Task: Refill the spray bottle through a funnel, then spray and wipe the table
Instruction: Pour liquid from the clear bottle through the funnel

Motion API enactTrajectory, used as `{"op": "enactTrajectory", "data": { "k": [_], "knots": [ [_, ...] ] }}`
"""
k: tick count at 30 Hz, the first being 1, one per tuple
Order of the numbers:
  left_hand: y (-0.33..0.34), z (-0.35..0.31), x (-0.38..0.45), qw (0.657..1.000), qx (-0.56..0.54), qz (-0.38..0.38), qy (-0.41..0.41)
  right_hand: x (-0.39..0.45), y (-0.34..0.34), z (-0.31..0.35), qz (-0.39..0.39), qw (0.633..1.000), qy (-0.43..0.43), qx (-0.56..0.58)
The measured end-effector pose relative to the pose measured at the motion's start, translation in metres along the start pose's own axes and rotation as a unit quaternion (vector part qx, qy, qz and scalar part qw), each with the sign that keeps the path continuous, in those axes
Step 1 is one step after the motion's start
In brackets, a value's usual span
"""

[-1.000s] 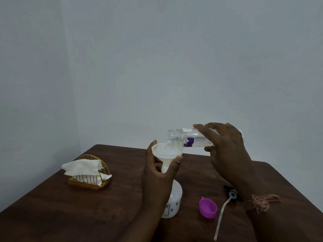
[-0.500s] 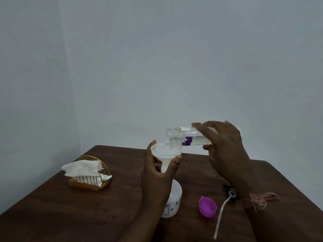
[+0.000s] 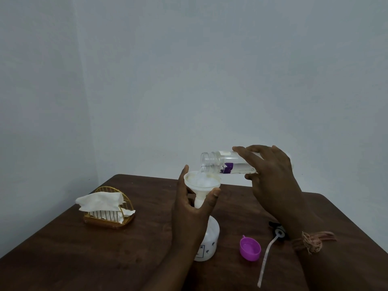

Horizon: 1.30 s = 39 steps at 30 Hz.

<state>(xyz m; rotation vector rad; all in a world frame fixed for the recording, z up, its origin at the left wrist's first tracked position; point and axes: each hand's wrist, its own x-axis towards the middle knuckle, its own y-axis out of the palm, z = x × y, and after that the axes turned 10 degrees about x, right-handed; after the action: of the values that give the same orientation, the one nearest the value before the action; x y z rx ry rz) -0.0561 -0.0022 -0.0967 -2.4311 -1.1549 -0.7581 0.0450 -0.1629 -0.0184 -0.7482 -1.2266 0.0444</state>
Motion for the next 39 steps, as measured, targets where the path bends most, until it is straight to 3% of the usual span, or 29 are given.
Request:
{"op": "enactTrajectory", "data": {
  "k": [39],
  "knots": [
    [-0.0042, 0.0011, 0.0079, 0.999, -0.018, 0.027, -0.008, 0.0018, -0.0045, -0.0057, -0.009, 1.000, -0.003, -0.017]
  ]
}}
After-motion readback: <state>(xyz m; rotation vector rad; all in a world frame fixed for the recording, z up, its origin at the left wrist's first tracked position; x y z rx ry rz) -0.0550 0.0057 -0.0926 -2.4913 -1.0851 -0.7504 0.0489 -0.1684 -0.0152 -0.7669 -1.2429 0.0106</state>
